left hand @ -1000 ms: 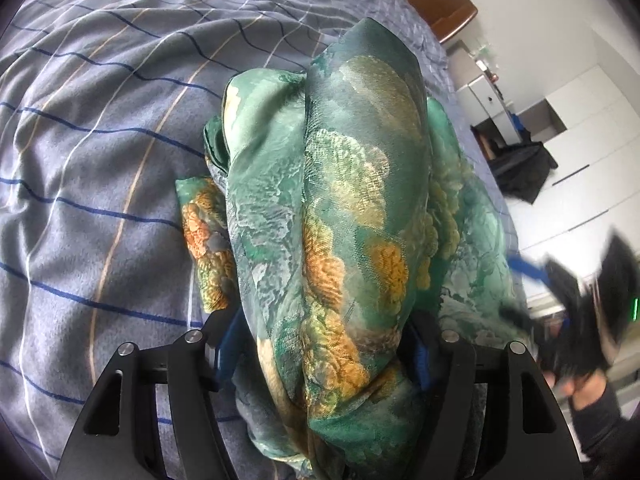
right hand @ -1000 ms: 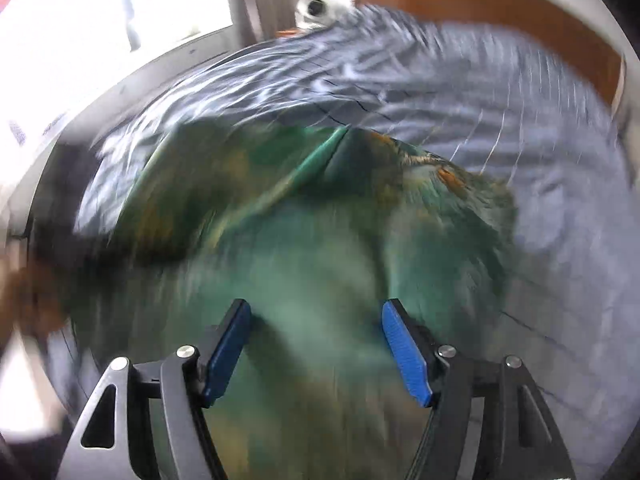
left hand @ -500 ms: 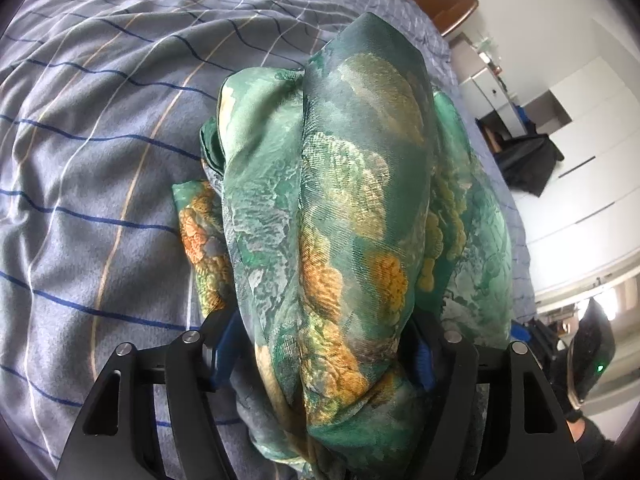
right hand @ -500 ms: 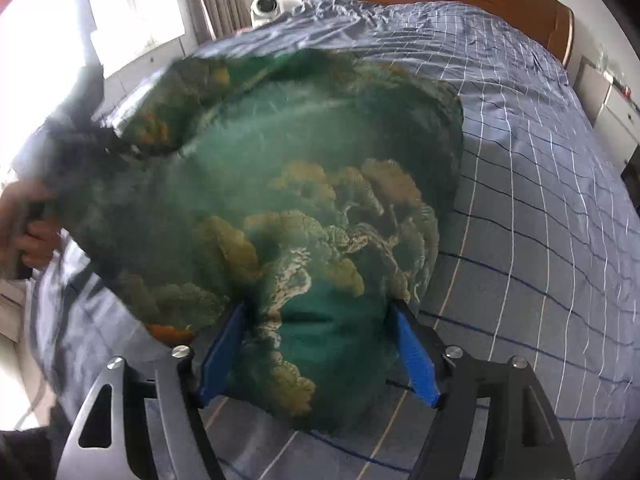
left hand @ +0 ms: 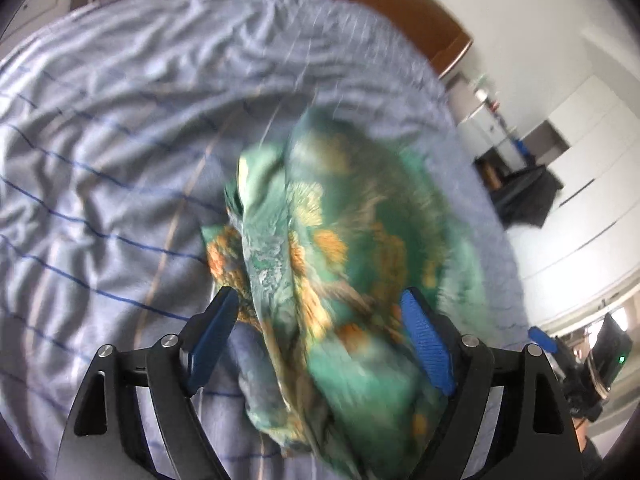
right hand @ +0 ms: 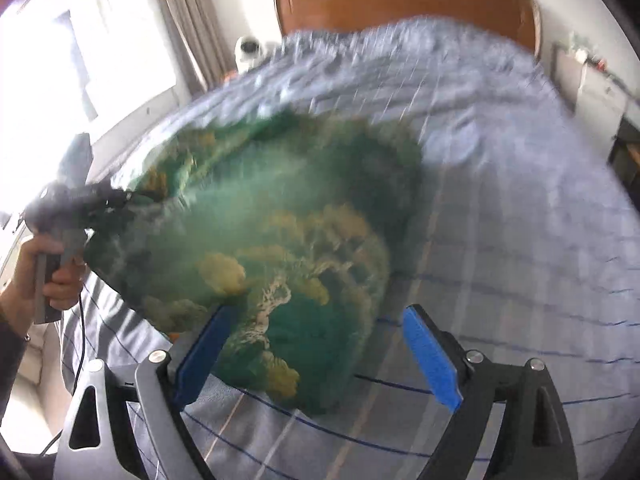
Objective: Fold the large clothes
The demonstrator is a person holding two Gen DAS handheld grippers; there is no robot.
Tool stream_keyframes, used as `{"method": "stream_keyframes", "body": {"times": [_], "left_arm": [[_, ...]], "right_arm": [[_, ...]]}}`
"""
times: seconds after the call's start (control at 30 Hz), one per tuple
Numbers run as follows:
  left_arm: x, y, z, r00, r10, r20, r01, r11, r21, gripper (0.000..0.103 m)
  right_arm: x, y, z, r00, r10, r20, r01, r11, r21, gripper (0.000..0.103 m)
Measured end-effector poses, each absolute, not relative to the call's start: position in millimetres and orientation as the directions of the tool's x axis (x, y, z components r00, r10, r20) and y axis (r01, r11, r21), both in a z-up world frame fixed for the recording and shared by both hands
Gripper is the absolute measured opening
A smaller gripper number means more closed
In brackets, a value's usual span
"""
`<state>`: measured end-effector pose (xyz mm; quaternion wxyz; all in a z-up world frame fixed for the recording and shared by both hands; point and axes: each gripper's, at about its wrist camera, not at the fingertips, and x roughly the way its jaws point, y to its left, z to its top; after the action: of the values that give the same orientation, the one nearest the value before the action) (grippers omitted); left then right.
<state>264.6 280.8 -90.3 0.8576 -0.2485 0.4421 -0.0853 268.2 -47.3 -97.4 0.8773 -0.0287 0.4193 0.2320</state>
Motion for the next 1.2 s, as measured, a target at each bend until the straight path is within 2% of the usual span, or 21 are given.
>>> {"method": "stream_keyframes", "body": {"times": [0.07,0.2,0.23,0.33,0.47,0.67,0.73,0.83,0.9,0.93,1.13,1.2], "left_arm": [[246,284,-67,0.647,-0.303,-0.700,-0.080,0.886,-0.457,0.099],[218,277,-33,0.696,-0.045,-0.716,-0.170,0.959,-0.225,0.101],[211,271,-26,0.700,0.091,-0.708,-0.232,0.967,-0.105,0.101],[194,261,-17,0.711,0.290,-0.640,-0.333,0.941,0.057,0.102],[179,260,-18,0.695,0.356,-0.624,-0.381,0.919,0.099,0.102],[166,245,-26,0.640,0.429,-0.638,-0.390,0.896,0.212,0.102],[161,235,-27,0.641,0.415,-0.645,-0.358,0.906,0.227,0.102],[153,234,-32,0.654,0.253,-0.713,-0.250,0.962,0.112,0.102],[152,239,-42,0.609,0.104,-0.787,-0.178,0.984,-0.008,0.102],[152,240,-48,0.579,0.075,-0.812,-0.173,0.984,-0.033,0.102],[144,244,-67,0.515,0.051,-0.855,-0.160,0.986,-0.038,0.101],[145,245,-57,0.538,-0.014,-0.843,-0.135,0.985,-0.103,0.101]], "right_arm": [[255,-63,-77,0.602,0.355,-0.715,-0.416,0.904,0.099,0.090],[236,-95,-59,0.673,0.278,-0.685,-0.359,0.933,0.025,0.090],[232,-103,-58,0.681,0.256,-0.686,-0.336,0.942,0.018,0.090],[227,-121,-59,0.685,0.237,-0.689,-0.286,0.957,0.044,0.090],[216,-132,-69,0.682,0.234,-0.693,-0.258,0.963,0.071,0.090],[204,-128,-67,0.696,0.210,-0.687,-0.268,0.963,0.022,0.090],[201,-129,-62,0.707,0.227,-0.669,-0.278,0.960,0.032,0.090],[195,-129,-53,0.729,0.266,-0.631,-0.304,0.951,0.051,0.090],[189,-127,-47,0.752,0.288,-0.594,-0.325,0.944,0.046,0.090],[187,-125,-44,0.761,0.288,-0.582,-0.332,0.943,0.033,0.090],[177,-116,-45,0.774,0.290,-0.563,-0.373,0.927,-0.034,0.090],[177,-115,-50,0.760,0.307,-0.573,-0.391,0.920,-0.026,0.090]]}}
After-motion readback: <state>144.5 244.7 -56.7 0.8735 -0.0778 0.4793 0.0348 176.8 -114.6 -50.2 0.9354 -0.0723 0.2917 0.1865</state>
